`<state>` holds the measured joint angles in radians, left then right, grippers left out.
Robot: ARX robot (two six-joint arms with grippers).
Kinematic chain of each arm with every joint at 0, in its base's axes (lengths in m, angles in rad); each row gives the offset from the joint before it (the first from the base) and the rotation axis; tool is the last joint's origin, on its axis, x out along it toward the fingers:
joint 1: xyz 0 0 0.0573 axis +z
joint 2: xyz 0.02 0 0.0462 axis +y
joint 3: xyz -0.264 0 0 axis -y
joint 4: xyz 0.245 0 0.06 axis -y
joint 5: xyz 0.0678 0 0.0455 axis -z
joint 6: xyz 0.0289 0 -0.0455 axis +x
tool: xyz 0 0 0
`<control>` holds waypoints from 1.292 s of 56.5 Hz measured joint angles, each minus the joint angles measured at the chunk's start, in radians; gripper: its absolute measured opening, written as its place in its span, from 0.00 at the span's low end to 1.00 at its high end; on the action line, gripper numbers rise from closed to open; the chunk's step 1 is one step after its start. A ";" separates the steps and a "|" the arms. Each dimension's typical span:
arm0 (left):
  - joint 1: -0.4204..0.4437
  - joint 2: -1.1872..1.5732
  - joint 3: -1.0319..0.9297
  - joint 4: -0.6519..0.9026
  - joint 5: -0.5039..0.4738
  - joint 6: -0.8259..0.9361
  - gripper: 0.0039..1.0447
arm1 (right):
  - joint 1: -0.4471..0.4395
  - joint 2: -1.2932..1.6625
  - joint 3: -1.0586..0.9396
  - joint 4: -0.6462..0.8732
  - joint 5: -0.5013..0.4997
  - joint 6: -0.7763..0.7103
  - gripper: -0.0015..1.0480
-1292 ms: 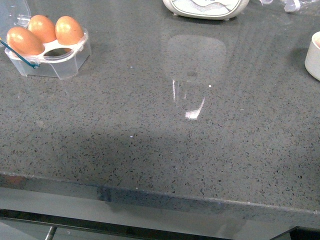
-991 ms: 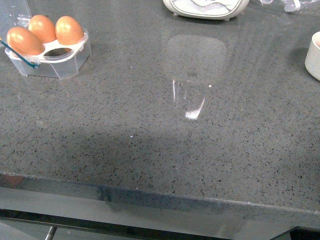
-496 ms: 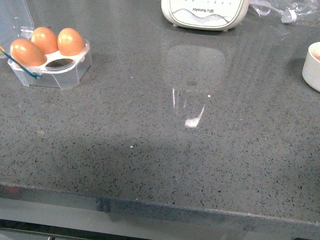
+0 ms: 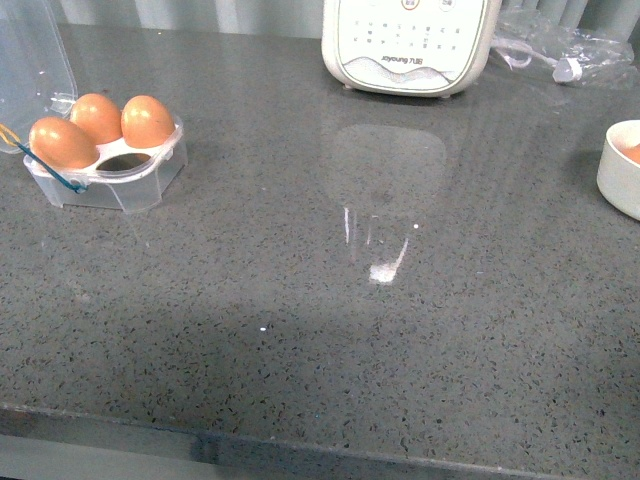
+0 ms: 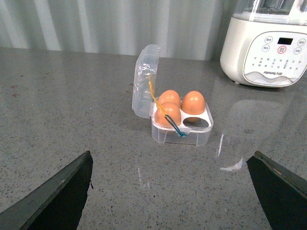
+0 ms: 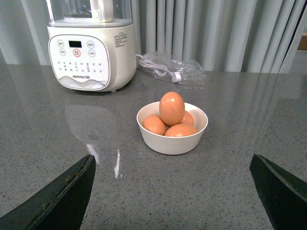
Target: Put egg into box
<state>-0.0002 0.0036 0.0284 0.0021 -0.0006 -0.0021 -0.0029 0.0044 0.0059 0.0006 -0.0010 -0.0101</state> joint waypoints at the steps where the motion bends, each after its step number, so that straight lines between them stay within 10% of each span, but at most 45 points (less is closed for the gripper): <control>1: 0.000 0.000 0.000 0.000 0.000 0.000 0.94 | 0.000 0.000 0.000 0.000 0.000 0.000 0.93; 9: 0.000 0.000 0.000 0.000 -0.002 0.000 0.94 | 0.108 0.099 0.037 -0.026 0.339 0.047 0.93; 15: 0.000 0.000 0.000 0.000 0.000 0.000 0.94 | 0.103 0.195 0.068 0.062 0.373 0.055 0.93; 35: 0.000 0.000 0.000 0.000 0.000 0.000 0.94 | -0.258 0.901 0.324 0.657 0.047 -0.069 0.93; 73: 0.000 0.000 0.000 0.000 0.000 0.000 0.94 | -0.188 1.506 0.735 0.447 -0.299 -0.184 0.93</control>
<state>-0.0002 0.0036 0.0284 0.0021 -0.0006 -0.0021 -0.1905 1.5105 0.7406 0.4477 -0.3004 -0.1940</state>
